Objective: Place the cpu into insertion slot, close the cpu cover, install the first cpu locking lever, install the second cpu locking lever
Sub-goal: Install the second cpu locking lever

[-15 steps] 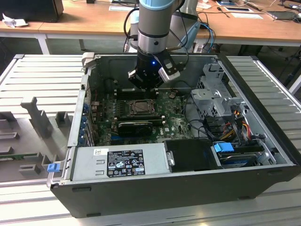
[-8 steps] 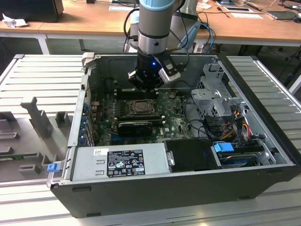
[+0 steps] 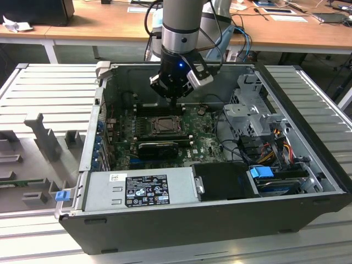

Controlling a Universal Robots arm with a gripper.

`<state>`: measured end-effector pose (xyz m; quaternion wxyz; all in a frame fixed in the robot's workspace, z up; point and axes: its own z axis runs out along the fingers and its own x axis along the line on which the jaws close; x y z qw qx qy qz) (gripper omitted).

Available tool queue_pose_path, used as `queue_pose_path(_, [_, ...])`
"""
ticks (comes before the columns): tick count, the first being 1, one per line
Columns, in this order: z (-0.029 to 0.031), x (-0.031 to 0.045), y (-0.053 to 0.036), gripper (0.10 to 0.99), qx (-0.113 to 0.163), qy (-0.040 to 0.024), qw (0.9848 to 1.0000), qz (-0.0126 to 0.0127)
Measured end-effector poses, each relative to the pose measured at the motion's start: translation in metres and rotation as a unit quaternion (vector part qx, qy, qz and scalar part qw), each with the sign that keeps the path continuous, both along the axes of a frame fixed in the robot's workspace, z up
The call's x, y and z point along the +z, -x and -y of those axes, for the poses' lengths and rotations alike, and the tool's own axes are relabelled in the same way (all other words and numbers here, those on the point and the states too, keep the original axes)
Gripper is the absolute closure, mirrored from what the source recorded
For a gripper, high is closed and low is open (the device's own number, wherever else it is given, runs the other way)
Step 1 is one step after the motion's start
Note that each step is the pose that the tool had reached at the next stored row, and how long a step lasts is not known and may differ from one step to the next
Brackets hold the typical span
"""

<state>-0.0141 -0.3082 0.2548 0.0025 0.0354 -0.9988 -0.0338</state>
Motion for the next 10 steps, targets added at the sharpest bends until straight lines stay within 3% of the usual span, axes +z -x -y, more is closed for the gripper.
queue_pose_path(10, [0.0078,-0.0001,0.0001,0.98,0.0,-0.0001,1.0,-0.0001])
